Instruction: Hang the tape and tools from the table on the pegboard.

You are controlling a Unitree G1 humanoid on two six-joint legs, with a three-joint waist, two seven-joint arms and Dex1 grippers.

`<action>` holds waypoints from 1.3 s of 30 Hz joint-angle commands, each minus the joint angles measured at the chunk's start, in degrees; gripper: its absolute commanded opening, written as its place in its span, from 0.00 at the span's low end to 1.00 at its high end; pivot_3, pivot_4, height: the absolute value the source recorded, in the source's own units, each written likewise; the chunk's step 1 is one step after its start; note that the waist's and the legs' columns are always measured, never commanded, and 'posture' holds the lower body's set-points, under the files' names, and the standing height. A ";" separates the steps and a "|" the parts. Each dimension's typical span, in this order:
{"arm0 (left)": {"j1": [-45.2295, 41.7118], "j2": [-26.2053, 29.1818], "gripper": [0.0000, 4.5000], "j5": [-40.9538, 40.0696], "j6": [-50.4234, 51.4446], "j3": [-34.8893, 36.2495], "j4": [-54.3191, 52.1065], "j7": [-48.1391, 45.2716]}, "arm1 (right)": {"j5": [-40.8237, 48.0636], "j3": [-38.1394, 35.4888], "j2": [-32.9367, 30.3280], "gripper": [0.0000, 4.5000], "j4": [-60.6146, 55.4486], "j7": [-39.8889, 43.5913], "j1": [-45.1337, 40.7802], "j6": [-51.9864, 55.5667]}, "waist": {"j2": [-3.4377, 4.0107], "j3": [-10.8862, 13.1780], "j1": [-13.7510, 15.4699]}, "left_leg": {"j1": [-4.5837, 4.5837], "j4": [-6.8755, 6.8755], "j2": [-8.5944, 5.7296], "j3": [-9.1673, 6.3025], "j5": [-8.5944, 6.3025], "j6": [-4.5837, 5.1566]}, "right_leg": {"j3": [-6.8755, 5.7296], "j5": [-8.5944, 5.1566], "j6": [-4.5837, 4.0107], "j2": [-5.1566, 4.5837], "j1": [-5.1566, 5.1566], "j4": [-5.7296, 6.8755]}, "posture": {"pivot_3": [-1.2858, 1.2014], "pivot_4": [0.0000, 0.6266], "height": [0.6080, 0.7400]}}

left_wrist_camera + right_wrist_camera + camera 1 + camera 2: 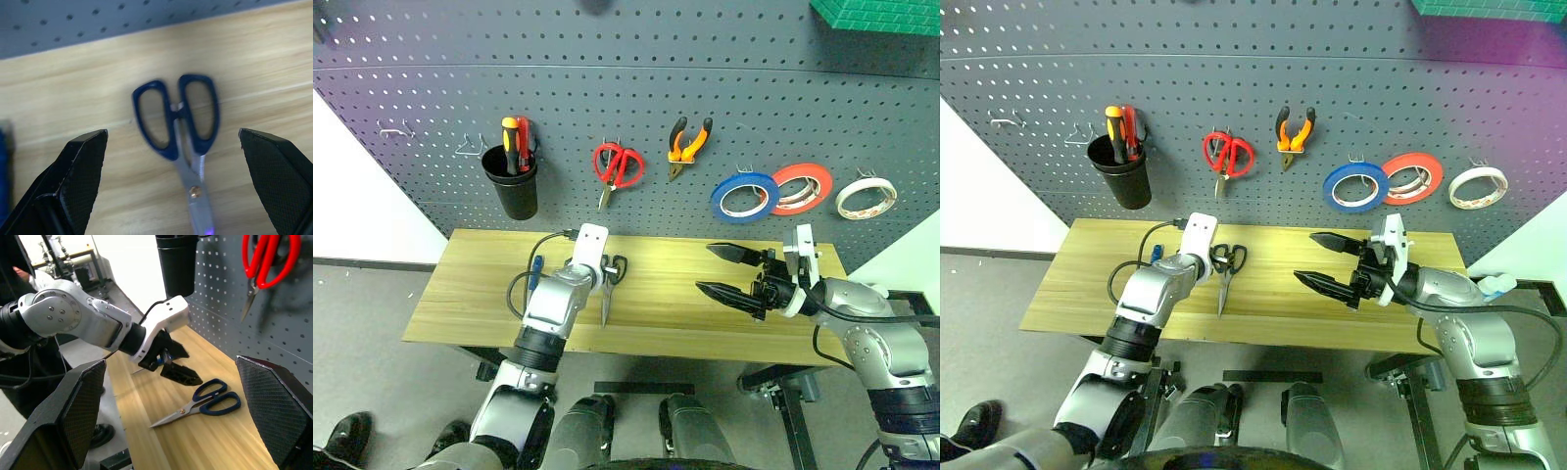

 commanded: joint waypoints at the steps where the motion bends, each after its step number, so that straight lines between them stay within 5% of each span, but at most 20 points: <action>1: -1.92 -2.02 1.00 2.44 4.13 0.10 0.72 3.84 | 0.60 -1.73 0.27 0.99 -1.85 -0.63 -1.39 0.19 | -0.01 0.02 0.01 | 0.00 0.00 0.00 0.00 -0.01 0.00 | 0.00 0.00 0.01 0.00 0.00 0.00 | 0.45 0.25 1.00; 18: -3.80 -7.40 1.00 2.89 6.19 6.67 8.12 8.57 | 0.56 -2.29 0.33 0.99 -3.24 -3.11 -1.24 0.47 | -0.26 1.16 -0.04 | -0.03 0.13 0.00 0.01 -0.15 -0.17 | -0.03 0.01 0.05 0.00 0.02 0.01 | 0.44 0.30 1.00; 39: -7.43 -8.22 1.00 2.67 1.59 9.03 17.46 9.34 | 0.48 -8.79 -8.02 0.99 -2.98 10.59 6.93 -3.19 | -0.41 2.44 -1.22 | -0.13 0.37 0.00 0.02 -0.37 -0.07 | -0.08 -0.04 0.17 -0.01 0.07 0.00 | 0.43 0.34 1.00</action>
